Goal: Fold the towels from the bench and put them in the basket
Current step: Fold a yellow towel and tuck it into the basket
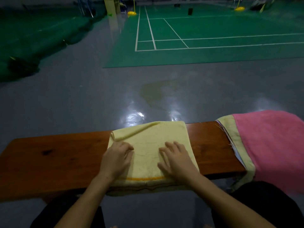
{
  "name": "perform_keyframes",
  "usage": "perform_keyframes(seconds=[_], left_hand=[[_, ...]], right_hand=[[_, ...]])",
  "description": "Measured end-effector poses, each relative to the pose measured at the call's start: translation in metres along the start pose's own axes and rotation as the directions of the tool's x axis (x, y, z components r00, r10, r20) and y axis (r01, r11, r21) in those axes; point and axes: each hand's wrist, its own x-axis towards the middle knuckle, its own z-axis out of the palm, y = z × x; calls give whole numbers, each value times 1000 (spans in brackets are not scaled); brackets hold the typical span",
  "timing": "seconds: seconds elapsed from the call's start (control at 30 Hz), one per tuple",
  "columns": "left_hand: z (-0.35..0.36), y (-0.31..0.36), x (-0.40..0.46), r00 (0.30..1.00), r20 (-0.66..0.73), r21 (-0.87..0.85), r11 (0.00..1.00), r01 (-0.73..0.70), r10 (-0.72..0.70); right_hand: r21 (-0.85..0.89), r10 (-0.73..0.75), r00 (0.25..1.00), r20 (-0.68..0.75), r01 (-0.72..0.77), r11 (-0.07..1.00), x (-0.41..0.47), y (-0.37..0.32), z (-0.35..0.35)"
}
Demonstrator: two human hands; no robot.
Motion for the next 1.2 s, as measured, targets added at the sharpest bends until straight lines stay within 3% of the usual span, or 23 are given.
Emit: perform_keyframes(seconds=[0.1, 0.23, 0.4, 0.47, 0.57, 0.67, 0.77, 0.87, 0.93, 1.07, 1.2], left_hand=[[12, -9, 17, 999, 29, 88, 995, 37, -40], [14, -24, 33, 954, 240, 182, 973, 140, -182], [14, -4, 10, 990, 116, 201, 978, 54, -79], [22, 8, -8, 987, 153, 235, 972, 11, -48], [27, 7, -21, 948, 297, 301, 953, 23, -117], [24, -5, -19, 952, 277, 309, 950, 39, -130], [21, -9, -18, 948, 288, 305, 951, 40, -133], [20, -7, -18, 946, 289, 276, 959, 63, -146], [19, -2, -18, 967, 228, 236, 970, 57, -112], [20, 18, -14, 997, 39, 70, 995, -69, 66], [24, 57, -7, 985, -30, -167, 970, -175, 172]], right_hand=[[-150, 3, 1000, 31, 2, 989, -7, -4, 17], [-176, -14, 999, 41, 21, 984, -7, 0, 13], [-203, 33, 996, 77, -17, 979, 1, 3, 7], [-218, 35, 996, 85, -16, 976, 4, 3, 6], [-210, 47, 994, 103, -24, 977, 3, 3, 7], [-182, 109, 990, 92, -91, 979, 0, 16, -2], [-187, 266, 961, 81, -247, 951, -7, 32, -15], [-170, 486, 857, -172, -512, 842, -18, 34, -34], [-215, 513, 811, -282, -574, 790, -25, 32, -42], [-159, 624, 767, -151, -642, 750, -28, 36, -45], [31, 635, 772, -30, -634, 772, -24, 36, -45]])
